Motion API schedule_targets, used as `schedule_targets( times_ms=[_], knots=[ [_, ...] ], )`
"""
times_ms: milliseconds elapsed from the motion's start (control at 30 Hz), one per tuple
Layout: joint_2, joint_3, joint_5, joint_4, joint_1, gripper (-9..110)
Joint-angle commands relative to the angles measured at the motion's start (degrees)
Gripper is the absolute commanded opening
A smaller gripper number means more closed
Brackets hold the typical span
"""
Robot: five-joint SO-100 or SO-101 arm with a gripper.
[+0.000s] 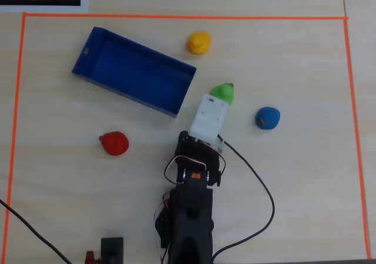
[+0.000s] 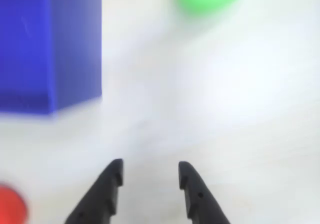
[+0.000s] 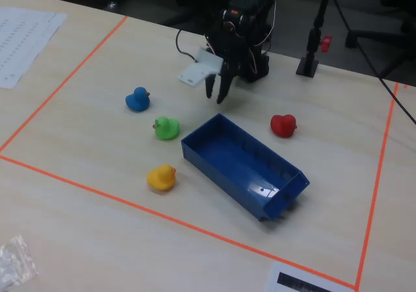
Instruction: Grasp blue duck and put it into box.
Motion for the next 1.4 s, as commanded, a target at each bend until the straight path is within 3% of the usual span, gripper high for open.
schedule_targets(
  times_ms=[0, 167, 300, 533, 867, 1367],
  knots=[
    [-13.71, -22.15, -1.76, -3.08, 8.79, 19],
    [-23.55, -40.43, -6.94, -3.16, 18.28, 25],
    [-27.60, -46.05, -10.72, -6.94, 25.75, 28],
    [-32.78, -45.97, -12.57, -14.15, 31.90, 32],
    [-45.09, -39.73, -13.62, -36.12, 37.97, 33],
    [-56.69, -24.96, -16.44, -54.76, 39.20, 34]
  ],
)
